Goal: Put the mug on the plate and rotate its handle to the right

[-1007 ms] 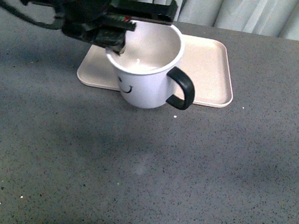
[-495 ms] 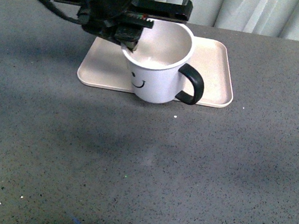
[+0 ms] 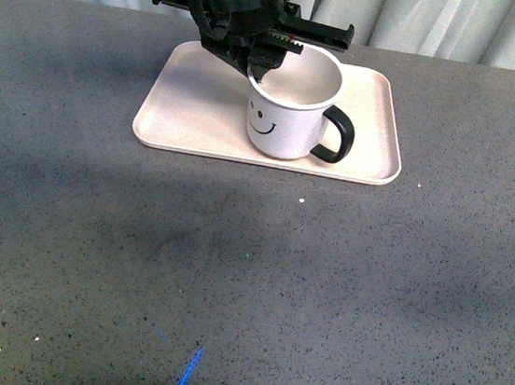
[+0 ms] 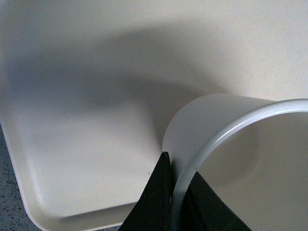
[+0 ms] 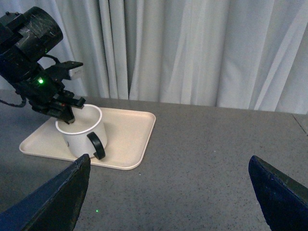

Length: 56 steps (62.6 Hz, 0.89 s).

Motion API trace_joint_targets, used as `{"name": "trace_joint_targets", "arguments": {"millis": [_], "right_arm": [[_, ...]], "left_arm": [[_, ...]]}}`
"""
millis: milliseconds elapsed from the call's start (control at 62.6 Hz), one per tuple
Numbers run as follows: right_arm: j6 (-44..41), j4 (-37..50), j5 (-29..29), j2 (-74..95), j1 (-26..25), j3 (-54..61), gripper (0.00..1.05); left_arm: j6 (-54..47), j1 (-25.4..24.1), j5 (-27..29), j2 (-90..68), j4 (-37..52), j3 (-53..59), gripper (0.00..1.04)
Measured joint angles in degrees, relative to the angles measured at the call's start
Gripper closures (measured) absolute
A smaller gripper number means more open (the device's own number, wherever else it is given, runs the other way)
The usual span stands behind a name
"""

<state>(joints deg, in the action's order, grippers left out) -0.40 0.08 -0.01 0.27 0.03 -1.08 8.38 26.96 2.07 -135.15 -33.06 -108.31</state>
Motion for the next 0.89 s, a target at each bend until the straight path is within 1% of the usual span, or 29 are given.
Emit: {"name": "trace_joint_targets", "arguments": {"millis": [367,399,415,447,495,575,623,687,783,895], "right_arm": [[0.00,0.00,0.00,0.00,0.00,0.00,0.09],[0.00,0.00,0.00,0.00,0.00,0.00,0.09],[0.00,0.00,0.00,0.00,0.00,0.00,0.09],[0.00,0.00,0.00,0.00,0.00,0.00,0.09],[0.00,0.00,0.00,0.00,0.00,0.00,0.09],[0.00,0.00,0.00,0.00,0.00,0.00,0.09],[0.00,0.00,0.00,0.00,0.00,0.00,0.09],[0.00,0.00,0.00,0.00,0.00,0.00,0.09],[0.00,0.00,-0.02,0.00,0.00,0.00,0.09],[0.00,0.00,-0.02,0.00,0.00,0.00,0.09]], "left_arm": [[-0.48,0.00,0.76,-1.75,-0.70,-1.86,1.03],[-0.52,0.02,0.76,-1.79,-0.68,-1.92,1.00],[-0.61,0.02,0.76,-1.84,-0.68,-1.92,0.96],[-0.66,0.02,0.68,-1.88,-0.63,-1.95,0.93],[-0.83,0.02,0.42,-1.99,-0.59,-1.95,0.84],[-1.05,0.02,-0.04,-2.01,-0.24,-1.95,0.73],[-1.22,0.02,-0.24,-1.99,0.24,-1.92,0.64],[-1.38,-0.02,-0.59,-1.79,0.94,-1.73,0.55],[-1.75,-0.35,-1.16,-0.28,2.97,0.63,0.39],[-2.14,-1.25,-2.29,3.17,5.90,4.72,0.23]]}}
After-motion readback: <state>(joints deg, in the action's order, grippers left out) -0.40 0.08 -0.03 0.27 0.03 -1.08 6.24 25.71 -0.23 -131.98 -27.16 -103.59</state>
